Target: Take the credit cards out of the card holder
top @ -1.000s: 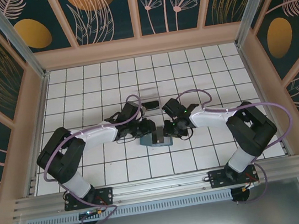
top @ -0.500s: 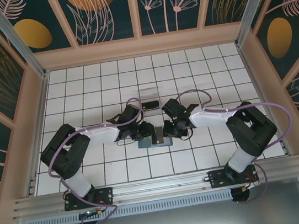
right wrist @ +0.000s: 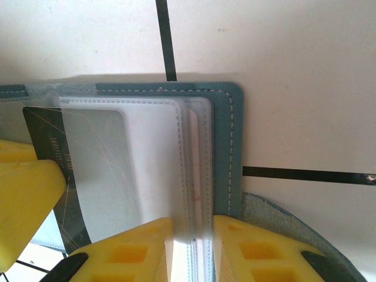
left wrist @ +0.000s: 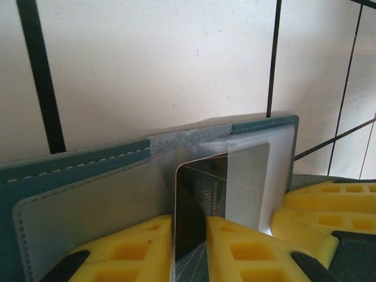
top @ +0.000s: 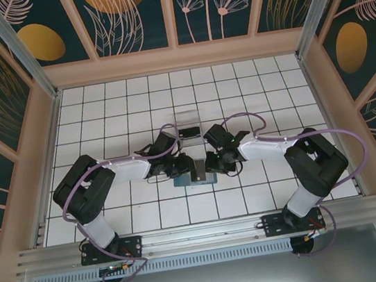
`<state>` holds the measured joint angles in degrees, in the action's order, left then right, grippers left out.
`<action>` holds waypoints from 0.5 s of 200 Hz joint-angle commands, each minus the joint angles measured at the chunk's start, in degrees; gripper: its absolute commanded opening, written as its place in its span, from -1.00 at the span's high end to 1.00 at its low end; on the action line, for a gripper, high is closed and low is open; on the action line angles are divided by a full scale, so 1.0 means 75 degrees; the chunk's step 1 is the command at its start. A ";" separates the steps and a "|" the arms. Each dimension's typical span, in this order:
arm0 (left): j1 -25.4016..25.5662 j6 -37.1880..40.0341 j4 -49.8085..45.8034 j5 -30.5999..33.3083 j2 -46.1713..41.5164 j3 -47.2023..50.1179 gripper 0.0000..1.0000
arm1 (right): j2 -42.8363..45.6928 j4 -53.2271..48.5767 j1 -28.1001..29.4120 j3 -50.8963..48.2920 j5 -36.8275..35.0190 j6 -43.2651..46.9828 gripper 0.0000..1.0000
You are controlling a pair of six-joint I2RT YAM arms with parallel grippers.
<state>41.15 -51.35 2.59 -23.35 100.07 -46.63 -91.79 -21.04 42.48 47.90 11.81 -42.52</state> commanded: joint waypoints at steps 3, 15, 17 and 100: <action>-0.0027 -0.0017 0.0024 -0.0132 0.0096 0.0109 0.62 | 0.0079 -0.0254 0.0067 -0.0057 -0.0122 -0.0084 0.50; -0.0027 0.0015 -0.0014 -0.0103 0.0055 0.0103 0.65 | 0.0075 -0.0265 0.0067 -0.0051 -0.0140 -0.0084 0.50; -0.0026 0.0021 -0.0016 -0.0098 0.0050 0.0101 0.65 | 0.0083 -0.0265 0.0067 -0.0057 -0.0144 -0.0078 0.50; -0.0101 0.0343 -0.0764 0.0369 -0.0606 0.0076 0.81 | 0.0099 -0.0300 0.0061 -0.0112 -0.0235 -0.0130 0.50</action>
<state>41.12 -50.81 1.72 -23.09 98.24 -46.48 -91.79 -21.19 42.48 47.88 11.62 -42.54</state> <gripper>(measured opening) 0.101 0.249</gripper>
